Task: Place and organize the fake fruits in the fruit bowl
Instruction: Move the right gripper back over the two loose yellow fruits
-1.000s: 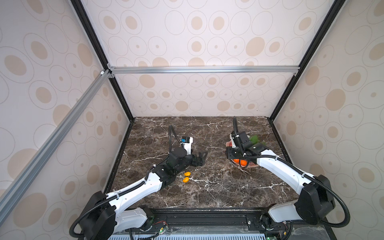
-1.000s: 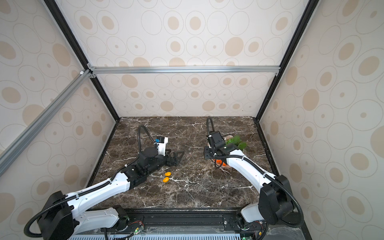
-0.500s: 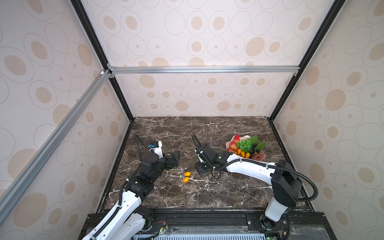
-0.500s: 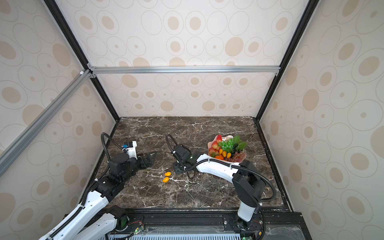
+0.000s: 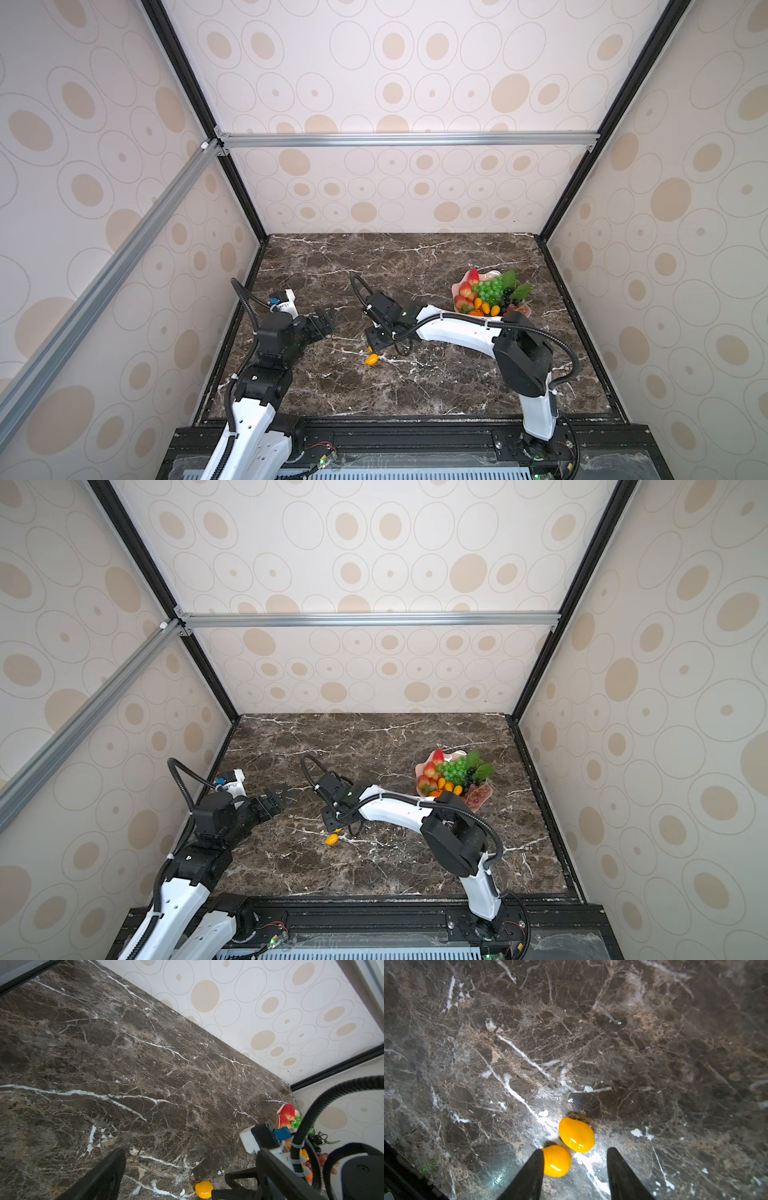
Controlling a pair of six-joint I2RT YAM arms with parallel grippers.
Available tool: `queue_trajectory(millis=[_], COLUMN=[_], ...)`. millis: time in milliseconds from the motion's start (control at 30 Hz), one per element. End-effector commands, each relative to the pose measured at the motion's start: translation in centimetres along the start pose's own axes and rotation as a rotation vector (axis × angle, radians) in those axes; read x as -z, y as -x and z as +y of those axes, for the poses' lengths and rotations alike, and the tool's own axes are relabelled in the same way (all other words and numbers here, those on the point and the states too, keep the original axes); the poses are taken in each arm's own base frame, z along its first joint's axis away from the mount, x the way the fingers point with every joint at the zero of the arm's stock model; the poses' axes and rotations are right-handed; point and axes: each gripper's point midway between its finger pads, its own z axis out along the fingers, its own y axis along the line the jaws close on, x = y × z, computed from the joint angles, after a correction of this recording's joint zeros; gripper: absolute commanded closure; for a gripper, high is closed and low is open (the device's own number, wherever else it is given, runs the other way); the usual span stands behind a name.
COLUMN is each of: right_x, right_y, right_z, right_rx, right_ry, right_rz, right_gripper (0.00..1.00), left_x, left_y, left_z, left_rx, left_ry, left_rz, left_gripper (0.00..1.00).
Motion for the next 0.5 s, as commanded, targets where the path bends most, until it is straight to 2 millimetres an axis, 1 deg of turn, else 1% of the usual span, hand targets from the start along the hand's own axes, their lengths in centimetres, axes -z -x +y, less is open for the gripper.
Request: queue_trajectory(millis=[0, 300, 467], right_x=[-0.9, -2.7, -3.5], right_y=[-1.2, -1.6, -1.7], right_z=[0.1, 0.2, 0.1], right_rx=[0.047, 0.088, 0.104], right_ry=[-0.025, -0.047, -0.066], right_rz=[0.073, 0.125, 0.150], right_gripper=[0.48, 0.49, 0.49], left_x=[0.2, 0.5, 0.6], left_y=[-0.2, -0.3, -0.2], left_z=[-0.1, 0.6, 0.6], left_rx=[0.015, 0.031, 0.032], left_ry=[-0.019, -0.003, -0.005], left_rz=[0.015, 0.004, 0.002], left_gripper=[0.01, 0.01, 0.01])
